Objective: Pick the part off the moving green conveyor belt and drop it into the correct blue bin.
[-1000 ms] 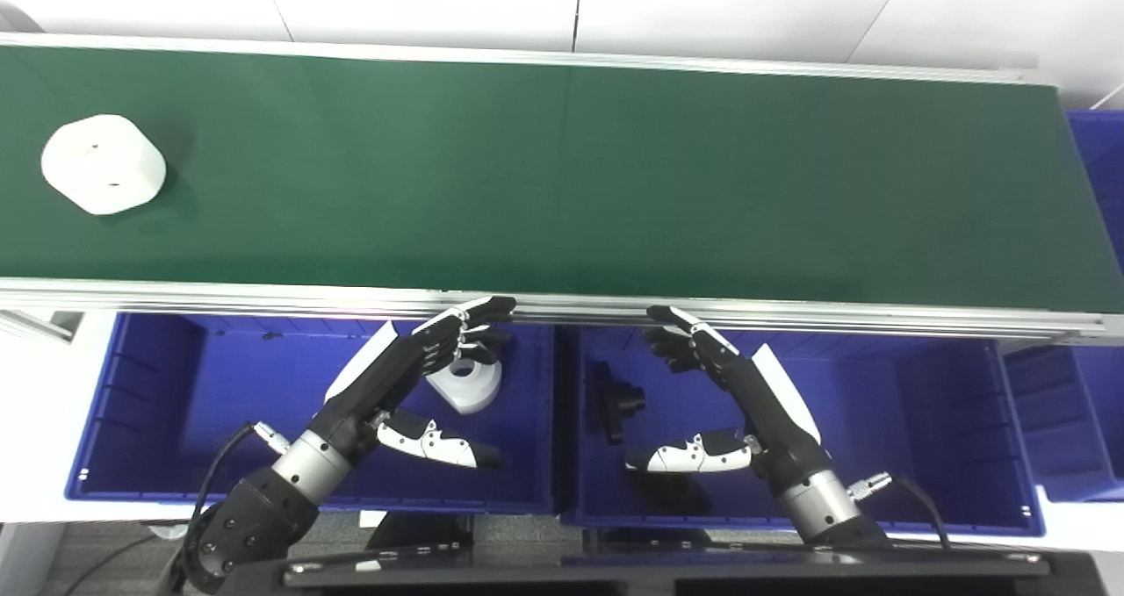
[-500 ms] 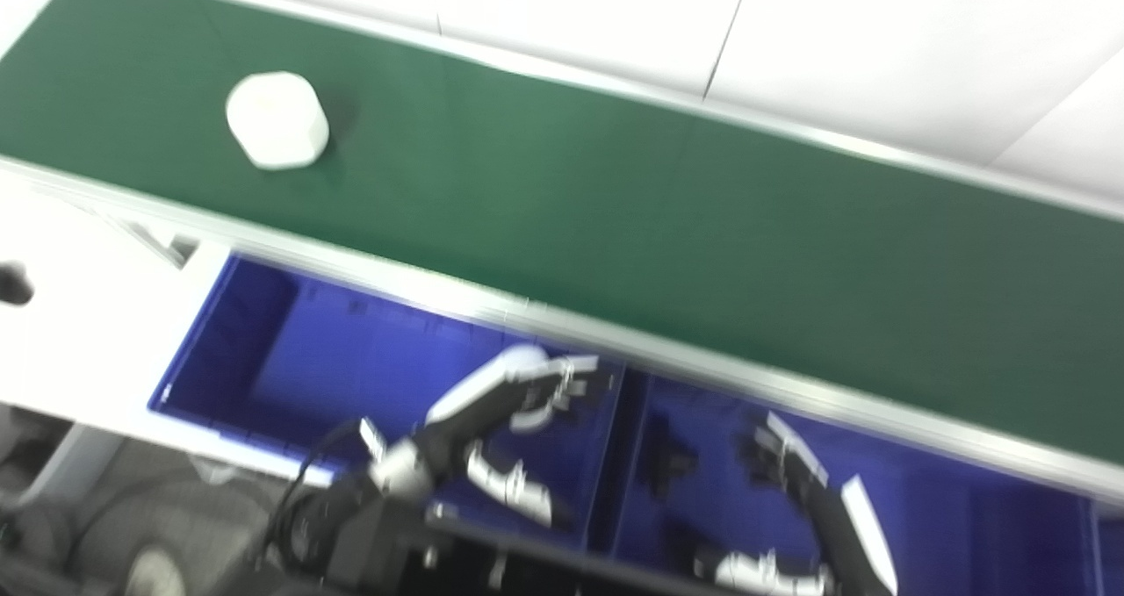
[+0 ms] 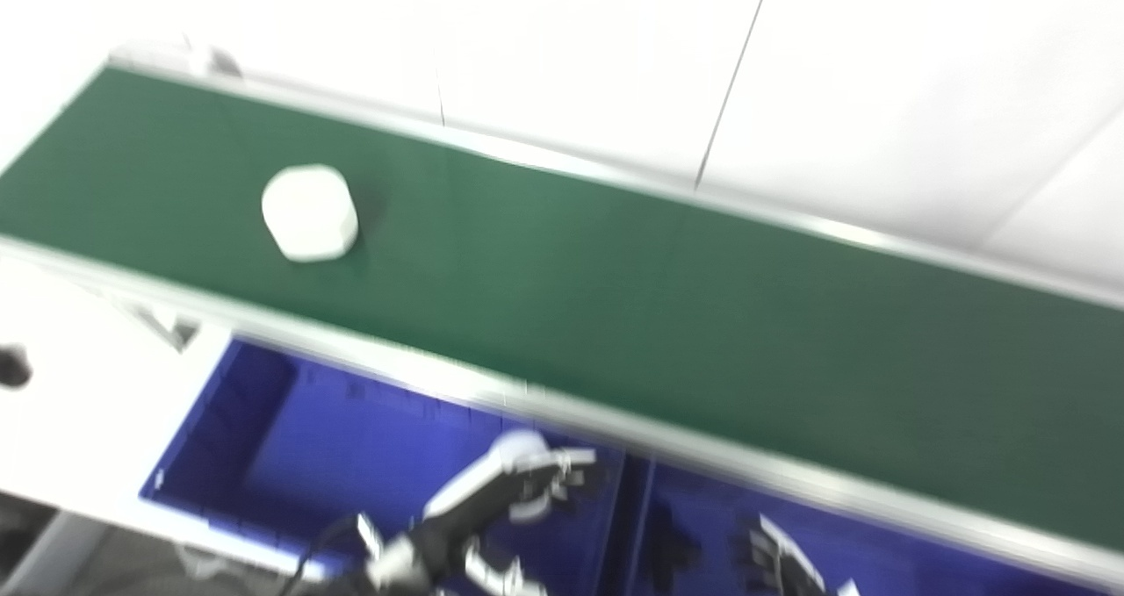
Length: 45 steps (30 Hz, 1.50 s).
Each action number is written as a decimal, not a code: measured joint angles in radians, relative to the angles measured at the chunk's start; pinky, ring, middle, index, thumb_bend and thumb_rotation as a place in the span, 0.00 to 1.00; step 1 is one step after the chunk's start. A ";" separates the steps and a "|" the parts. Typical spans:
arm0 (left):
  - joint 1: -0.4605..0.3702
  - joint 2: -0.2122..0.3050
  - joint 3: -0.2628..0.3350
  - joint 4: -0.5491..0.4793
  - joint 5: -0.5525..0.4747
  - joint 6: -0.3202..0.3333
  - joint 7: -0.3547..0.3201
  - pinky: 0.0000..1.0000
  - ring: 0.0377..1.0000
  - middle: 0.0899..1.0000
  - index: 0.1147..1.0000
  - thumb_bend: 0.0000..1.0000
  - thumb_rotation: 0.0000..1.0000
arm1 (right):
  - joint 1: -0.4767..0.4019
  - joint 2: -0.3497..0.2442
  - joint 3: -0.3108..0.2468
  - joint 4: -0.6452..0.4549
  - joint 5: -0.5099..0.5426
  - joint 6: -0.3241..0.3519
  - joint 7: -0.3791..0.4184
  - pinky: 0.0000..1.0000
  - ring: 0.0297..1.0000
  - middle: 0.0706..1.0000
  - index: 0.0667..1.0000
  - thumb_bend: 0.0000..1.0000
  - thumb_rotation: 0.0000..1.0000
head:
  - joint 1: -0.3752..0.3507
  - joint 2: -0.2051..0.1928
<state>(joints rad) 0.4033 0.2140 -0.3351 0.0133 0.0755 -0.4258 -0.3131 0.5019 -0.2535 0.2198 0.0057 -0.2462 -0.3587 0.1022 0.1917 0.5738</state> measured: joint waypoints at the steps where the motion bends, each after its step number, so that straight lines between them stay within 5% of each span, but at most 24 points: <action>1: 0.006 0.006 0.000 -0.037 -0.015 -0.002 -0.003 0.67 0.77 0.82 0.79 0.92 0.15 | 0.000 0.004 0.000 0.001 0.002 0.000 0.000 0.70 0.76 0.78 0.85 0.87 0.15 | 0.003 -0.005; 7: -0.008 0.068 0.012 -0.228 -0.079 0.011 -0.043 0.63 0.75 0.82 0.78 0.91 0.13 | -0.005 0.013 0.001 0.008 -0.001 -0.001 0.000 0.67 0.74 0.76 0.84 0.88 0.13 | 0.000 -0.012; 15: -0.129 0.117 0.093 -0.387 -0.145 0.087 -0.052 0.67 0.79 0.84 0.80 0.93 0.13 | -0.032 0.018 0.001 0.058 -0.015 -0.022 -0.003 0.64 0.73 0.76 0.85 0.89 0.13 | 0.003 -0.009; 27: -0.284 0.111 0.238 -0.261 -0.054 0.137 -0.006 0.83 0.89 0.91 0.87 0.85 0.22 | -0.050 0.016 0.001 0.066 0.010 -0.026 0.004 0.69 0.75 0.77 0.84 0.90 0.09 | 0.026 0.009; 36: -0.413 0.151 0.332 -0.198 0.086 0.213 0.037 0.87 0.90 0.92 0.89 0.83 0.21 | -0.058 0.011 0.016 0.067 0.093 -0.047 0.025 0.66 0.76 0.78 0.84 0.91 0.08 | 0.038 0.029; 45: -0.503 0.215 0.359 -0.163 0.228 0.377 0.048 0.92 0.96 0.97 0.92 0.87 0.12 | -0.067 -0.004 0.031 0.067 0.106 -0.048 0.025 0.66 0.75 0.78 0.84 0.90 0.11 | 0.060 0.037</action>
<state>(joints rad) -0.0992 0.4295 0.0242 -0.1500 0.3034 -0.0493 -0.2648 0.4351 -0.2579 0.2513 0.0724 -0.1401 -0.4068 0.1277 0.2516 0.6105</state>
